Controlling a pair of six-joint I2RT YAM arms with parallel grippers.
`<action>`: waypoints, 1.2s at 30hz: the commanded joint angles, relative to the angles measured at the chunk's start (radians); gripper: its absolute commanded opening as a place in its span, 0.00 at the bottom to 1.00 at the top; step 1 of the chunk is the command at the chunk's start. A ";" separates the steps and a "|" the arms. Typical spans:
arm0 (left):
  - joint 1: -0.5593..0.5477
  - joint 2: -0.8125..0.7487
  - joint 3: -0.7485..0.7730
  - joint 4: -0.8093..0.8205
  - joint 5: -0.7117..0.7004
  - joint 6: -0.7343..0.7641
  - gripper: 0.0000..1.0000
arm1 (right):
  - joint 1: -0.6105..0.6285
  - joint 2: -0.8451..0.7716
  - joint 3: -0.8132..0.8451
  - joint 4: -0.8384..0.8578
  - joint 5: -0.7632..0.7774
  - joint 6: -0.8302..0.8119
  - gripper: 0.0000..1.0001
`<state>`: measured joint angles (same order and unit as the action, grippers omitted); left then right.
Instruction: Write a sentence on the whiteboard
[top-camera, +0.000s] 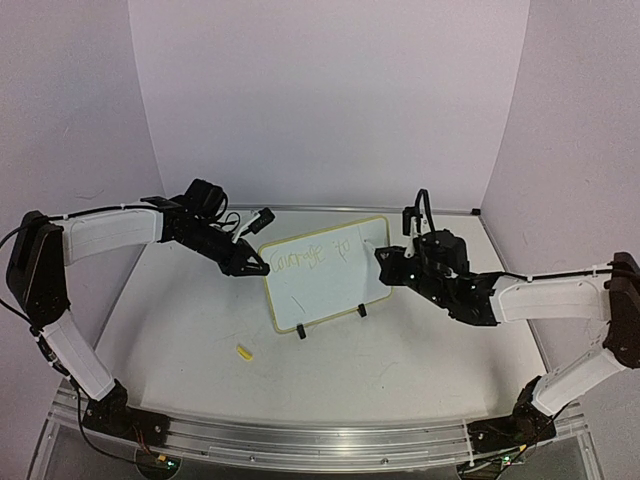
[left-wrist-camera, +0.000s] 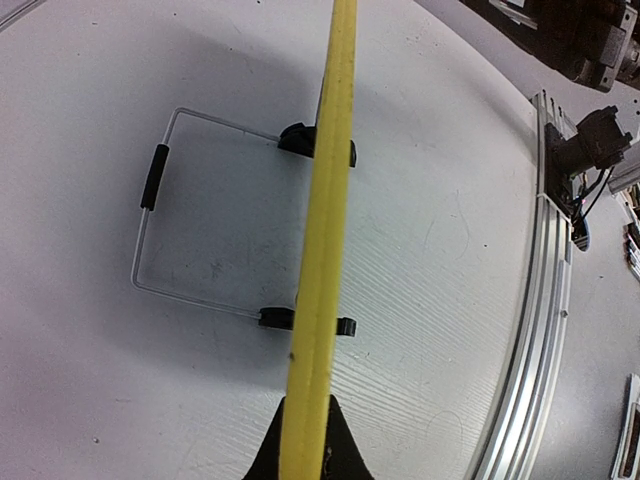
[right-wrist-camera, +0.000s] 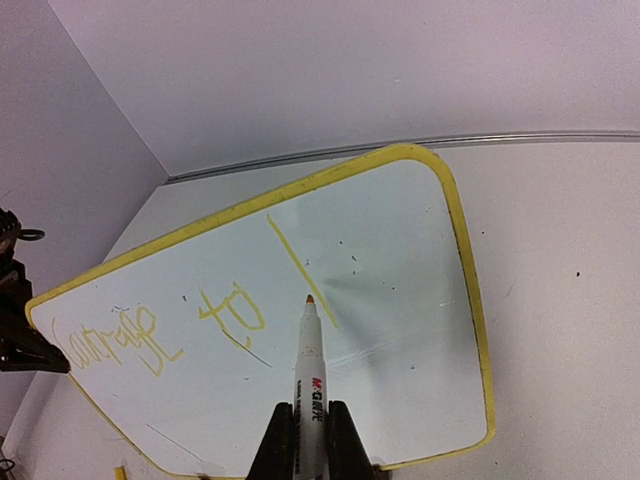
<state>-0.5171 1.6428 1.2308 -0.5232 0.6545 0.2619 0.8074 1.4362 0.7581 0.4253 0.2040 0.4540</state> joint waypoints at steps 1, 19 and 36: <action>0.003 -0.008 0.007 -0.052 -0.135 0.049 0.00 | -0.001 0.022 0.051 0.013 0.003 -0.029 0.00; 0.003 -0.010 0.007 -0.053 -0.134 0.050 0.00 | -0.002 0.086 0.088 0.011 0.034 -0.032 0.00; 0.003 -0.017 0.006 -0.052 -0.135 0.049 0.00 | -0.001 0.079 0.072 -0.032 0.098 0.002 0.00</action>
<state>-0.5175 1.6409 1.2308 -0.5247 0.6529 0.2611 0.8074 1.5078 0.8093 0.4088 0.2761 0.4393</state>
